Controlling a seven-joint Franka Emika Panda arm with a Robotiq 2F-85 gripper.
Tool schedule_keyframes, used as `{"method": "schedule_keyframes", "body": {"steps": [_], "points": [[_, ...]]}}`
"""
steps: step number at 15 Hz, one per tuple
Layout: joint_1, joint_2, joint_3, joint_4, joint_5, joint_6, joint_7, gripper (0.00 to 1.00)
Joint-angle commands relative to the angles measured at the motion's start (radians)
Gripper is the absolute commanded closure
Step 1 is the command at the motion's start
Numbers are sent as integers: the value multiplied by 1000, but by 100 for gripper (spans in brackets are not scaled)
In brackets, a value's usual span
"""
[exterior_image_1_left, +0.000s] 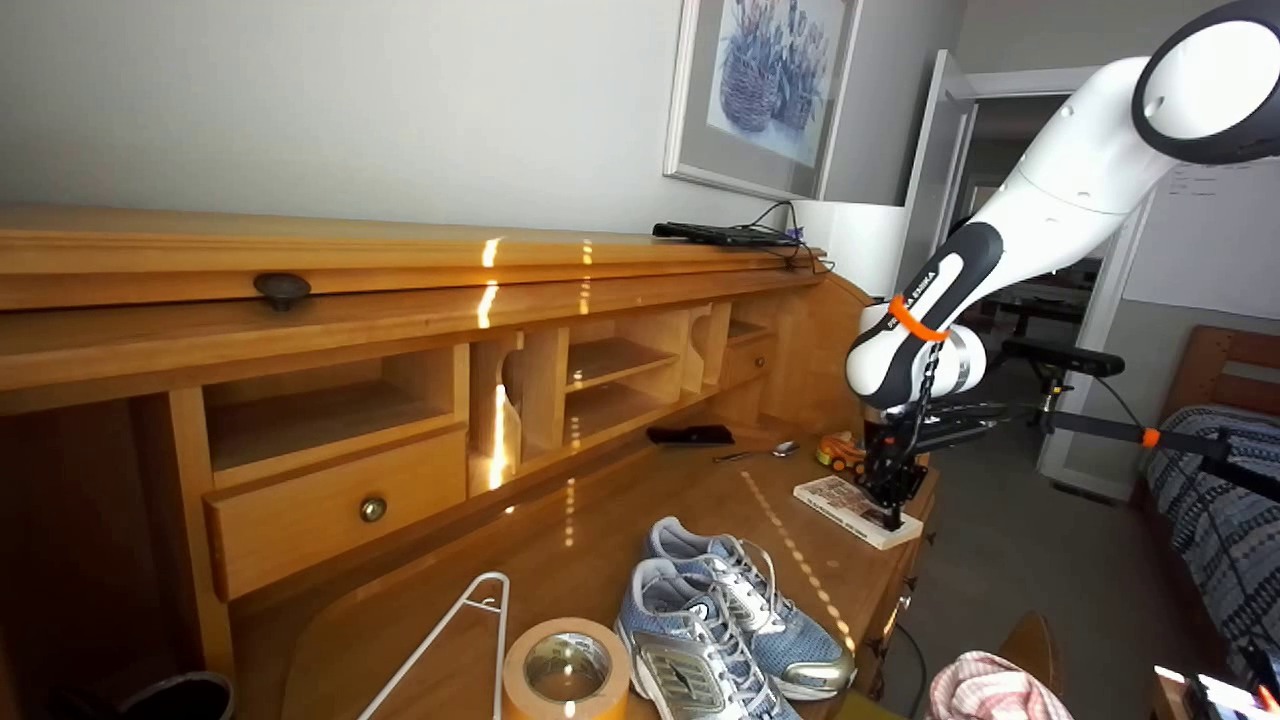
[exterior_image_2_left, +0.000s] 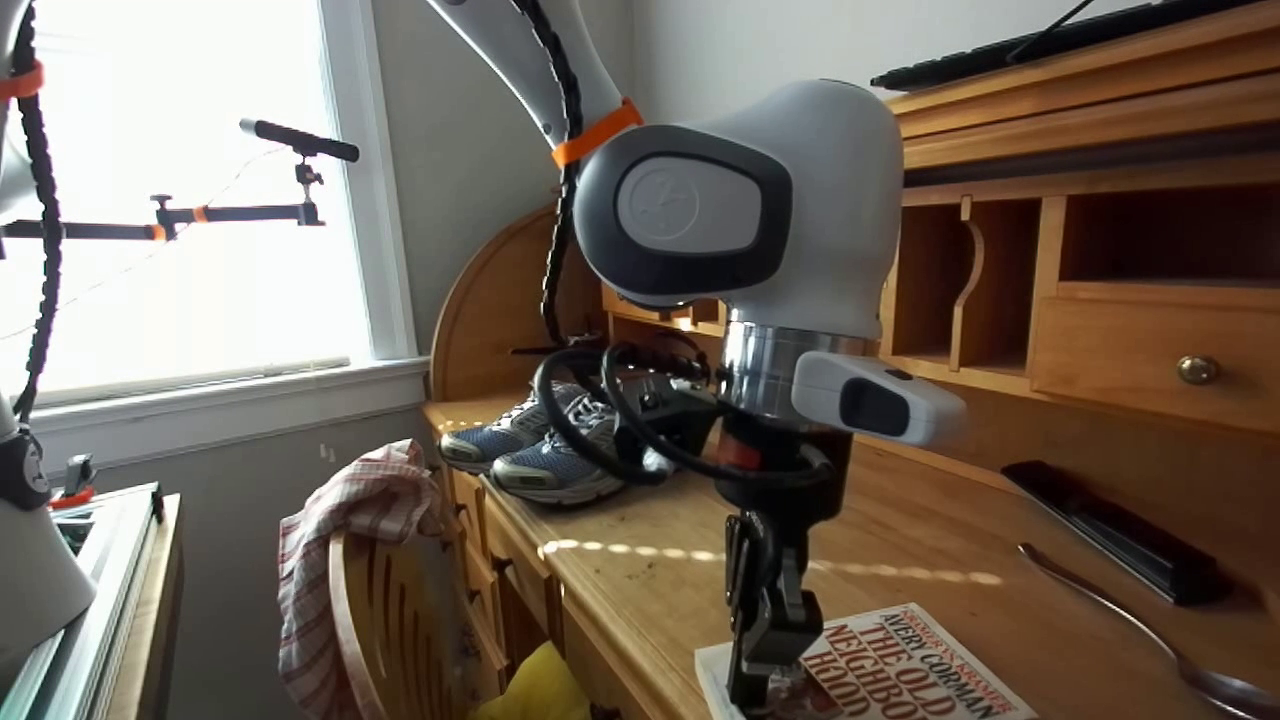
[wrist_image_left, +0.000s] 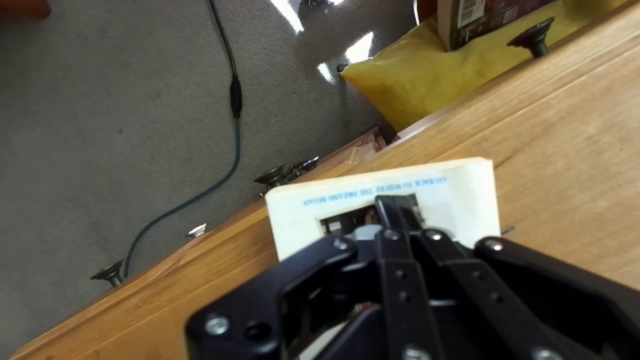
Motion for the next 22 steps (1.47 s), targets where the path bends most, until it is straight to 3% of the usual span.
{"method": "schedule_keyframes", "body": {"steps": [1, 13, 22], "points": [[18, 0, -14, -36, 7, -25, 23, 100], [51, 9, -69, -12, -61, -70, 47, 100], [54, -5, -73, 0, -60, -72, 75, 100]]}}
